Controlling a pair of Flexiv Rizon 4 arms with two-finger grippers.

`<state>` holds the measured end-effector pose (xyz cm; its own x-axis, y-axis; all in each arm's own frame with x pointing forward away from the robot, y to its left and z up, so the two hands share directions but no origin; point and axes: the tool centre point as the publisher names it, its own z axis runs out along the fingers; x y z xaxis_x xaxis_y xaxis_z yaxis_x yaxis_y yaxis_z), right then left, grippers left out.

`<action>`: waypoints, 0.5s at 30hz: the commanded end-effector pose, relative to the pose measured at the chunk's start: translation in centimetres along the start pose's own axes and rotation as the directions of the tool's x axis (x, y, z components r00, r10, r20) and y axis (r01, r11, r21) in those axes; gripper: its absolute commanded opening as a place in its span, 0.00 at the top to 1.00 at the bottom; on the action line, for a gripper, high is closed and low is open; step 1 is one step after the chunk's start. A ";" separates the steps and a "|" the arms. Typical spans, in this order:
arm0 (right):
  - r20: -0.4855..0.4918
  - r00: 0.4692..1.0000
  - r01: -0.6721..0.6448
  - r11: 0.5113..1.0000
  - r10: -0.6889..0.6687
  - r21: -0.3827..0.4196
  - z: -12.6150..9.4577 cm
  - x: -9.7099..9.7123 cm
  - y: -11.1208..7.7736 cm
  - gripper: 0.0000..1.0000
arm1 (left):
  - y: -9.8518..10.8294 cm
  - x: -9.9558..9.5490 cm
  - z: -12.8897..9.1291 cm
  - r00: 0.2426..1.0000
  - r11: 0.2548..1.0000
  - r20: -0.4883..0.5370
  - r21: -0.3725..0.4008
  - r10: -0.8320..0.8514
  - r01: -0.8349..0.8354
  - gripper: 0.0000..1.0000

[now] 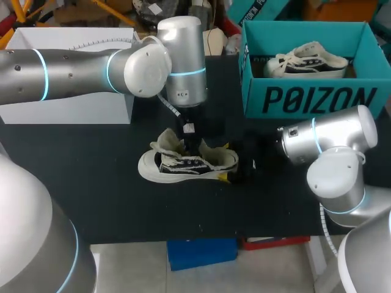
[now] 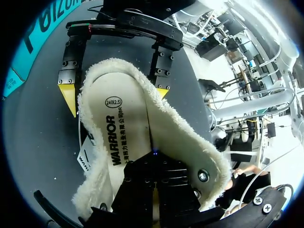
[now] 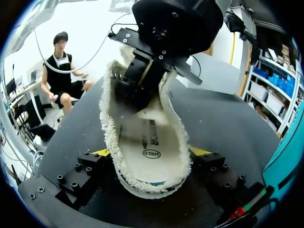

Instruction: Take the shoe out of the shoebox, open the shoe tongue, remove and reinsert the insole, then place the shoe into the shoebox

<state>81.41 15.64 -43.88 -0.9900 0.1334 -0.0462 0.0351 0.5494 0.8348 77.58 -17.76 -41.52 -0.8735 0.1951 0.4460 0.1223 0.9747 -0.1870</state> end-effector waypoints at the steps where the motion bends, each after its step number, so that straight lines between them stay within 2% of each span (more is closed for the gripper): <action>1: 0.002 1.000 -0.002 1.000 0.002 0.001 0.1 0.0 -0.1 1.00 | -0.1 0.0 1.4 1.000 1.000 0.022 -0.001 -0.015 0.015 1.00; 7: 0.002 1.000 -0.002 1.000 0.002 0.001 0.1 0.0 -0.1 1.00 | 0.2 -0.2 1.1 0.995 0.997 0.074 -0.039 -0.060 0.063 1.00; 8: 0.002 1.000 -0.002 1.000 0.002 0.001 0.1 0.0 -0.1 1.00 | 0.1 -0.2 1.2 0.997 0.998 0.061 -0.021 -0.055 0.056 1.00; 15: 0.002 1.000 -0.002 1.000 0.002 0.001 0.1 0.0 -0.1 1.00 | 0.3 -0.6 1.5 0.996 0.997 0.061 -0.034 -0.069 0.072 1.00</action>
<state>81.39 15.65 -43.89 -0.9900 0.1332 -0.0463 0.0349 0.5491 0.8350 77.83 -17.69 -41.83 -0.9075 0.1205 0.4023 0.0765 0.9893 -0.1239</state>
